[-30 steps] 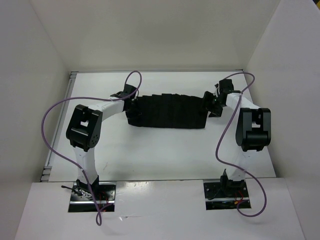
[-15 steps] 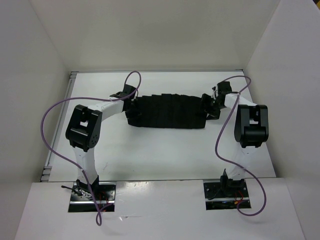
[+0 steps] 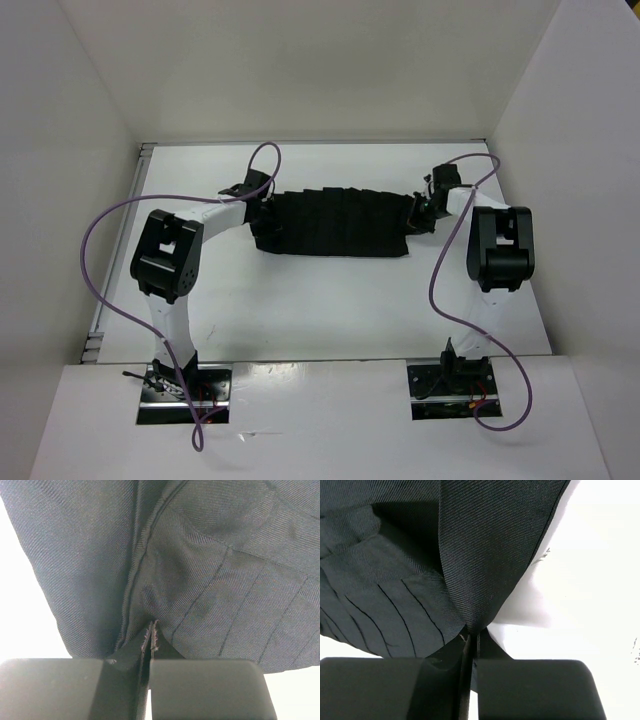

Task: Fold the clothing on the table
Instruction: Fold the skirt

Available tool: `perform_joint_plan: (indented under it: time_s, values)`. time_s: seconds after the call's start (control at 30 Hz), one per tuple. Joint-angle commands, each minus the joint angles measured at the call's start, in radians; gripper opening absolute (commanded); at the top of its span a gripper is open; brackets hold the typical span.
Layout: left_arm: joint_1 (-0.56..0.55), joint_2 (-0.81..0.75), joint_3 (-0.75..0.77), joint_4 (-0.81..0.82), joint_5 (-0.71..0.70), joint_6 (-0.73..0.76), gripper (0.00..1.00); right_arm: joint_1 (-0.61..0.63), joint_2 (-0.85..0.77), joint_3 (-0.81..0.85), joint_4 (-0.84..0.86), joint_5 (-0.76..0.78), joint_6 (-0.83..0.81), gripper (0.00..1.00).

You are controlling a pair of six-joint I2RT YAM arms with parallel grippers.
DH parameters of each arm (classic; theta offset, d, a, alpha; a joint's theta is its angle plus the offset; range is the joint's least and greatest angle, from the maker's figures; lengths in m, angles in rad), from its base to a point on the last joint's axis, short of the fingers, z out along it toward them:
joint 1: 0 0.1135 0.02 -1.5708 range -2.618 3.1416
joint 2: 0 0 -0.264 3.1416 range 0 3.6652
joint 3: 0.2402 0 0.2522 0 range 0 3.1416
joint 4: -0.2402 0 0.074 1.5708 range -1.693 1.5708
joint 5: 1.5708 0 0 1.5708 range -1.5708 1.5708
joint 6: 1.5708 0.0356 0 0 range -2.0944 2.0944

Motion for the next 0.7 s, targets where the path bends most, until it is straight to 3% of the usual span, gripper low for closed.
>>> perform_joint_plan:
  time_s: [0.0,0.23,0.3,0.37,0.43,0.57,0.67]
  values:
    - [0.001,0.029,-0.041,-0.073,0.004,0.007,0.00,0.009,0.005,0.015,0.015,0.034,0.001,0.00]
    - [0.001,-0.077,-0.015,-0.062,0.095,0.016,0.00,0.009,-0.064,0.005,-0.057,0.158,0.019,0.00]
    - [0.001,-0.119,0.032,-0.062,0.105,0.016,0.26,0.009,-0.064,0.005,-0.077,0.181,0.028,0.00]
    - [0.012,-0.165,0.066,-0.062,0.096,0.028,0.29,0.009,-0.073,0.014,-0.086,0.181,0.028,0.00]
    - [0.012,-0.196,0.098,-0.085,0.052,0.039,0.40,0.009,-0.073,0.027,-0.095,0.181,0.028,0.00]
    - [0.032,-0.205,0.135,-0.094,-0.036,0.048,0.46,0.009,-0.073,0.037,-0.113,0.201,0.028,0.00]
    - [0.052,-0.175,0.155,-0.094,0.034,0.057,0.42,0.009,-0.082,0.038,-0.123,0.201,0.028,0.00]
